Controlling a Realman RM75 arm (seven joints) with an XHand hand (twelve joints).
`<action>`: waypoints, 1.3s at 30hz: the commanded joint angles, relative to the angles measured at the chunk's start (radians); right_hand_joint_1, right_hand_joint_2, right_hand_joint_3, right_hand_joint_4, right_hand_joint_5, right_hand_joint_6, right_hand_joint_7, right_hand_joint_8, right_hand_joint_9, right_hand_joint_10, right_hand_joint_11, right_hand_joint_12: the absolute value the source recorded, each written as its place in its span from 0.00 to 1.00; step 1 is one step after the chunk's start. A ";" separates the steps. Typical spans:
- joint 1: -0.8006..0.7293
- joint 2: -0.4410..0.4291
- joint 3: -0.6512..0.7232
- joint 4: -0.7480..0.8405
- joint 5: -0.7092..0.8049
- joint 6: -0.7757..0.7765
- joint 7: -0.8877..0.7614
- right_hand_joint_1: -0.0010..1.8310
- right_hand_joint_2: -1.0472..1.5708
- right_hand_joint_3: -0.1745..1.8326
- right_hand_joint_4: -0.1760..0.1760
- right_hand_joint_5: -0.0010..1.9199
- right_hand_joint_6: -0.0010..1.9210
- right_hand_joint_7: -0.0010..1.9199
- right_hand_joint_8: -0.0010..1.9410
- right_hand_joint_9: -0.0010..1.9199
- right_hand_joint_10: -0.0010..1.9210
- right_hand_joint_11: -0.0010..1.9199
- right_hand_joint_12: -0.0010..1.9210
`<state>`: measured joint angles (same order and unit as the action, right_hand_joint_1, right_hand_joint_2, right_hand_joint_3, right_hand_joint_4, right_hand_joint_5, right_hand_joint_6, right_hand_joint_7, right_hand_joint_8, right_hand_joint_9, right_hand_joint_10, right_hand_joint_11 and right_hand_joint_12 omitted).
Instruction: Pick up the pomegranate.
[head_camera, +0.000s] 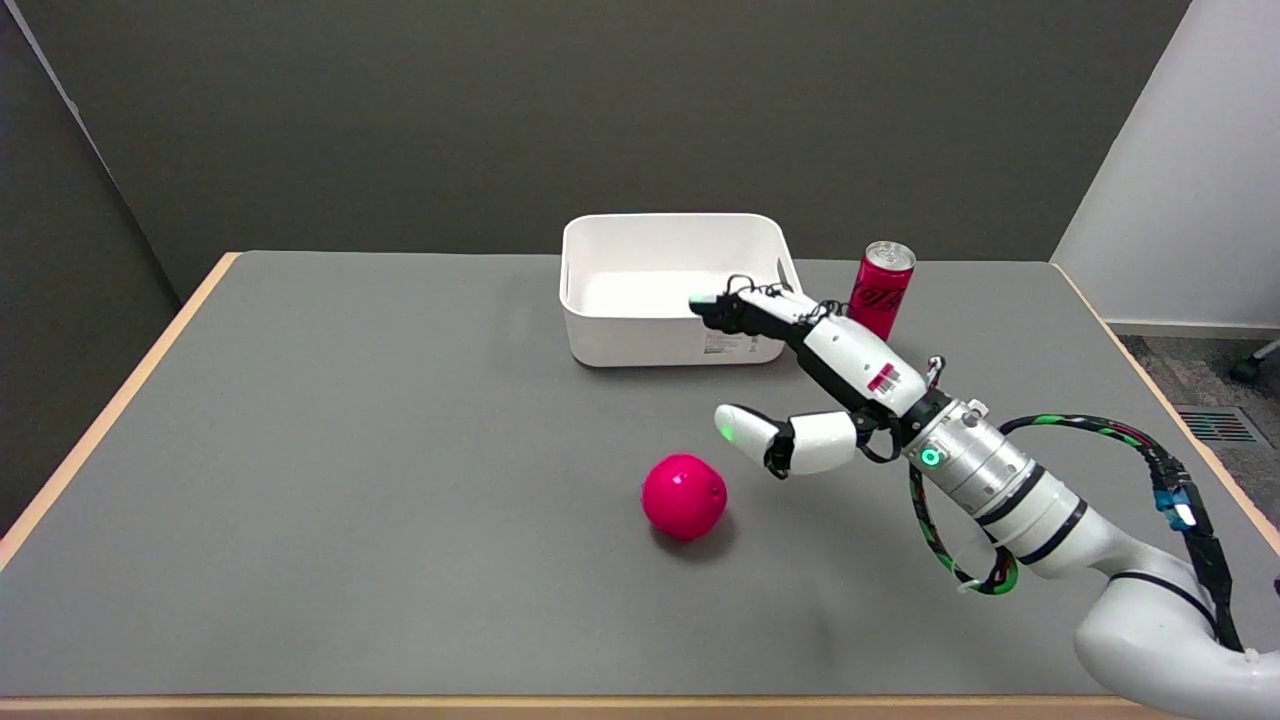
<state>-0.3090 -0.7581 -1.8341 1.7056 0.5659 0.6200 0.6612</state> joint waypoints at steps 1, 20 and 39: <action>-0.051 0.016 0.044 -0.052 -0.053 -0.103 -0.055 0.24 0.63 0.57 0.71 0.11 0.24 0.19 0.23 0.13 0.39 0.06 0.62; -0.003 0.050 0.019 0.078 -0.330 -0.399 -0.048 0.27 0.64 0.53 0.67 0.12 0.22 0.19 0.20 0.12 0.39 0.04 0.63; 0.055 0.035 -0.029 0.069 -0.396 -0.369 -0.053 0.28 0.64 0.53 0.65 0.10 0.21 0.17 0.19 0.10 0.38 0.03 0.62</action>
<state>-0.3173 -0.7192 -1.8218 1.7752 0.2734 0.2839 0.6126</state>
